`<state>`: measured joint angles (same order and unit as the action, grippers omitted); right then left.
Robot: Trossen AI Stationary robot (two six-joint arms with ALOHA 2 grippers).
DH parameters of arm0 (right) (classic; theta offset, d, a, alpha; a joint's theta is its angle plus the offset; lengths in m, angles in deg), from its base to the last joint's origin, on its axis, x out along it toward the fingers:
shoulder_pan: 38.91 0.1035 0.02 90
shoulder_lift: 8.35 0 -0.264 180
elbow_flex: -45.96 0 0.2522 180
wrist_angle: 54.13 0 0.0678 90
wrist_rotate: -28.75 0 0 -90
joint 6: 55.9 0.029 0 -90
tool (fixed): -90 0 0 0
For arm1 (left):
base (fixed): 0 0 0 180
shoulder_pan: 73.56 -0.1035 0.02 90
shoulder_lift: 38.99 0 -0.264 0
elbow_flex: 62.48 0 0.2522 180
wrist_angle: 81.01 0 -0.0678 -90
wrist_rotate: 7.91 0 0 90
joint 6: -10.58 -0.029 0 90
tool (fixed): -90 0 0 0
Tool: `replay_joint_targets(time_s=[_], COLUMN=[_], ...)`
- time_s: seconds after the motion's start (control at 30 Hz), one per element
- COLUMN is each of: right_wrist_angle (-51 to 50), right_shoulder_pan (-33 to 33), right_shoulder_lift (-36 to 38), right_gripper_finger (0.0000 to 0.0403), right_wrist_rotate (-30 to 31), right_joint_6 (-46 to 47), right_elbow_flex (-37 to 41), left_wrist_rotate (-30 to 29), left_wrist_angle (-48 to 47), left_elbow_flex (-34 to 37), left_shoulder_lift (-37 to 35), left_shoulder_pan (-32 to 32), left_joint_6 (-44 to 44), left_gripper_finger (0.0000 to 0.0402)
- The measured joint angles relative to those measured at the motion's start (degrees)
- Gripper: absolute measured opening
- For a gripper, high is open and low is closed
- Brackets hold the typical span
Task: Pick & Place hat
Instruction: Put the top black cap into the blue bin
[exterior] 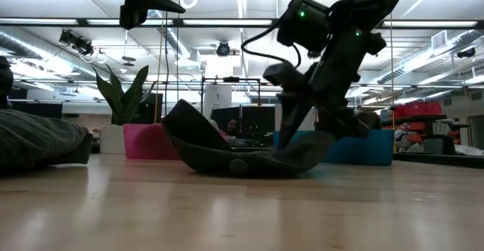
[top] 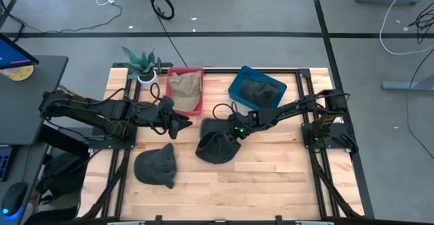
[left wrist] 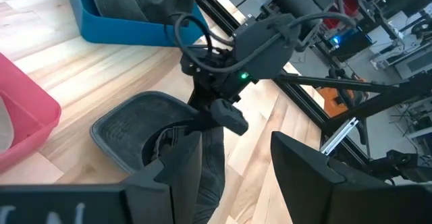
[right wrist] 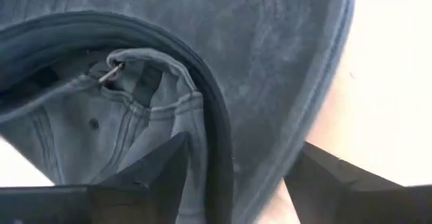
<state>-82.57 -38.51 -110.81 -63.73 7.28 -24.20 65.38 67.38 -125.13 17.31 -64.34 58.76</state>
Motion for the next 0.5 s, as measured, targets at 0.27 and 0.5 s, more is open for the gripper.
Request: replay_joint_targets(time_s=[0.27,0.5], right_wrist_angle=[1.8,2.2], right_shoulder_pan=[0.2,1.3], right_shoulder_lift=[-0.5,3.7], right_gripper_finger=[0.0088,0.0015], right_wrist_rotate=[0.1,-0.7], right_joint_6=[-1.0,-5.3], right_elbow_flex=[0.0,0.0], left_wrist_rotate=[0.0,0.0], left_wrist_angle=[-0.1,0.0], left_elbow_flex=[0.0,0.0], left_shoulder_lift=[0.0,0.0], left_shoulder_pan=[0.0,0.0], left_joint_6=[0.0,0.0], left_gripper_finger=[0.0181,0.0181])
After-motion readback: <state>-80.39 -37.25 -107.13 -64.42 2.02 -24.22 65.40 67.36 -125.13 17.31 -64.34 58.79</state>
